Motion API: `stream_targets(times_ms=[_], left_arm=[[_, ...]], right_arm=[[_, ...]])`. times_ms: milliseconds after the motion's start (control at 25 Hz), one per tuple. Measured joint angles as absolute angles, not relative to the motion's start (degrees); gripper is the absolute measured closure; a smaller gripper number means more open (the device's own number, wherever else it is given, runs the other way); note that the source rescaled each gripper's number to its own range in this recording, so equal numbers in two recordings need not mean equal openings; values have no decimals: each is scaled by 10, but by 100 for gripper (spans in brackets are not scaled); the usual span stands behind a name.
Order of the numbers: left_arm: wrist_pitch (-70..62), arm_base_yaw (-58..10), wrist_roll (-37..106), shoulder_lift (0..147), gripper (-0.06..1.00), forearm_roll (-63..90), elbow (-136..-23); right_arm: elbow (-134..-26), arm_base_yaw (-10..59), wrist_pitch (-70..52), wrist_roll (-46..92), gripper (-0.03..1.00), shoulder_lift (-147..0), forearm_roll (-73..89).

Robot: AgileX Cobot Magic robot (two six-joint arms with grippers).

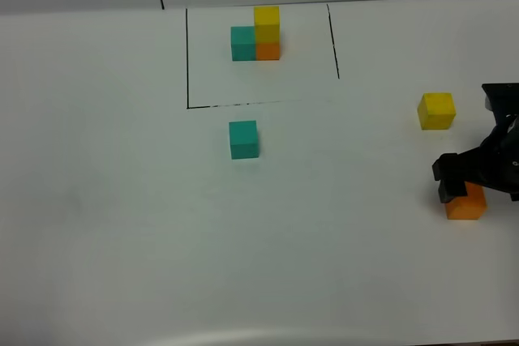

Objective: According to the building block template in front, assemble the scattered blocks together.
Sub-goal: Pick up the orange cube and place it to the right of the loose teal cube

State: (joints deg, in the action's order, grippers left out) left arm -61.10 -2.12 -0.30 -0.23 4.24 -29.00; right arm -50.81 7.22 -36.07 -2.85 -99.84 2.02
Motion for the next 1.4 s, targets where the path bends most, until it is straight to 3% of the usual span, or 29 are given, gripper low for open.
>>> stream_targets(times_ms=[200, 280, 360, 400, 440, 480, 720, 1080, 1400], left_arm=[[-611, -21, -3, -2, 9, 42, -290], [-611, -21, -3, -2, 9, 42, -290], [-611, -21, -3, -2, 9, 42, -290], [-611, -21, -3, -2, 9, 42, -290], [-611, -21, -3, -2, 9, 42, -290], [-611, -21, -3, -2, 9, 42, -290], [-611, -21, -3, -2, 9, 42, -290], [-611, -21, -3, -2, 9, 42, -290], [-611, -21, -3, -2, 9, 42, -290]], right_arm=[[-507, 72, -349, -30, 4, -1023, 23], [-507, 72, -349, -33, 16, -1029, 23], [-507, 72, -349, -34, 43, -1032, 23], [-507, 72, -349, -34, 59, -1032, 23], [-507, 72, -349, -34, 82, -1032, 23], [-507, 72, -349, -35, 97, -1032, 23], [-535, 90, -389, 32, 95, -1032, 17], [-678, 211, -492, 373, 95, -1041, -10], [-784, 267, -567, 477, 95, -1130, -63]])
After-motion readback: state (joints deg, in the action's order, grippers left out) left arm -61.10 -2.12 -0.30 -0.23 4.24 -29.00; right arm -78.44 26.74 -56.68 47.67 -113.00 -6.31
